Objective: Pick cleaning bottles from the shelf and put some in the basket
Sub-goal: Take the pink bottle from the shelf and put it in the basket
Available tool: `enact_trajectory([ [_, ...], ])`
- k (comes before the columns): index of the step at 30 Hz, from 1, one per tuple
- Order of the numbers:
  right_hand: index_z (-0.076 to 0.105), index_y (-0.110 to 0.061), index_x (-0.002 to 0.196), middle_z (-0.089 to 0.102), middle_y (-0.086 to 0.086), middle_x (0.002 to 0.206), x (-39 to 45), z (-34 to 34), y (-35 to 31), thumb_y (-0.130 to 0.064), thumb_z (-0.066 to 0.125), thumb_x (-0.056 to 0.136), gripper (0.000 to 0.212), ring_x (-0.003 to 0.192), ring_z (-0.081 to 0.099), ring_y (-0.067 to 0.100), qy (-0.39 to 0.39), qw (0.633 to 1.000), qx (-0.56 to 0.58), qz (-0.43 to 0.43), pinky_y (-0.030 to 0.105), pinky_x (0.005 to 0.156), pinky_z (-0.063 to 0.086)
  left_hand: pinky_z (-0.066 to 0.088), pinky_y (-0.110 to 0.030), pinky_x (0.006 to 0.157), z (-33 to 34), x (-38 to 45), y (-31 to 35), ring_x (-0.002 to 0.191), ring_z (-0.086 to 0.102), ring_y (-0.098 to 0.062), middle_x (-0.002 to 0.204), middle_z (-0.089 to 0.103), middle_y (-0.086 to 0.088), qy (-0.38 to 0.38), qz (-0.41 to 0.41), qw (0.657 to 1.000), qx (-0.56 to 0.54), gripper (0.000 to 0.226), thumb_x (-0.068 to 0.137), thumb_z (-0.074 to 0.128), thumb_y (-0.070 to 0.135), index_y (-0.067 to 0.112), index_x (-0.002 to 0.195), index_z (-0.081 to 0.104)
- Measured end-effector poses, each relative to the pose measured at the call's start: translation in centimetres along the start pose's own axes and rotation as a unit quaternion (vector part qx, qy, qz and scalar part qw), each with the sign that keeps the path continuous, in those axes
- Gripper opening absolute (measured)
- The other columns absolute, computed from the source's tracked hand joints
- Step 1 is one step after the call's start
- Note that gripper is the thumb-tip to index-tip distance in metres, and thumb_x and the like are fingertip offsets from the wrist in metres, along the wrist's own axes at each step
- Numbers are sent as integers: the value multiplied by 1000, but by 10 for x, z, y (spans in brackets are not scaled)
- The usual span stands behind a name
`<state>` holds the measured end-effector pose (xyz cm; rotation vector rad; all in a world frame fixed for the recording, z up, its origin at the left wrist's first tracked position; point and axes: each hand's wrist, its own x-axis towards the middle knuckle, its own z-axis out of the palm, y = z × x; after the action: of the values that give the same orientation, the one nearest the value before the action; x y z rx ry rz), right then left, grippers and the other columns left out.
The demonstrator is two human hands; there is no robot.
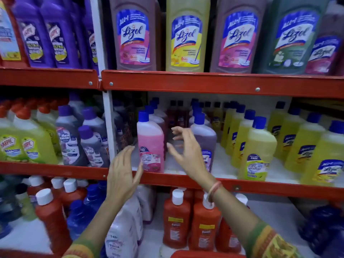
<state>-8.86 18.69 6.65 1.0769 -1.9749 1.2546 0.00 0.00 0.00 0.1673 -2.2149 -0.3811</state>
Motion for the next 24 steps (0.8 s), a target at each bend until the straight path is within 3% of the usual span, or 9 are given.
enact_trajectory([
  [5,40,-15,134,58,6,129,11,61,9,-32,83,72,77,113,60,19,-92,965,118,214,36,97,53,40,-44,101,19,-10,-35,118,50,-28,130,56,-12,-93,-4,995,23,57,92,34,50,8,128,47],
  [9,55,-20,119,71,5,115,9,90,25,-39,88,59,71,101,69,19,-94,932,198,290,45,92,57,27,-47,109,31,-16,-51,119,51,-21,125,60,-3,-128,40,990,51,55,93,29,54,15,124,52],
  [12,60,-33,106,73,-1,105,2,97,26,-31,89,62,53,95,72,17,-55,932,221,283,38,85,60,16,-44,112,34,-21,-55,120,51,-21,124,60,-2,-134,51,989,49,53,92,32,51,15,124,54],
  [15,56,-38,102,71,-8,100,-1,96,17,-36,88,62,51,91,70,10,-2,947,196,255,26,76,60,15,-41,111,34,-21,-58,118,53,-20,123,61,-1,-126,64,989,47,51,92,33,50,16,123,54],
  [20,48,-28,112,65,-5,98,-3,77,-13,-62,75,66,62,87,65,17,71,985,11,154,38,67,58,16,-44,113,37,-19,-62,119,53,-21,124,62,-2,-128,69,988,58,53,93,31,52,15,123,55],
  [24,51,-20,121,66,-1,106,-8,56,-31,-59,73,70,68,87,62,15,126,985,-80,83,27,62,52,16,-48,110,37,-21,-53,120,53,-22,123,63,-4,-137,49,987,73,63,93,21,58,15,123,57],
])
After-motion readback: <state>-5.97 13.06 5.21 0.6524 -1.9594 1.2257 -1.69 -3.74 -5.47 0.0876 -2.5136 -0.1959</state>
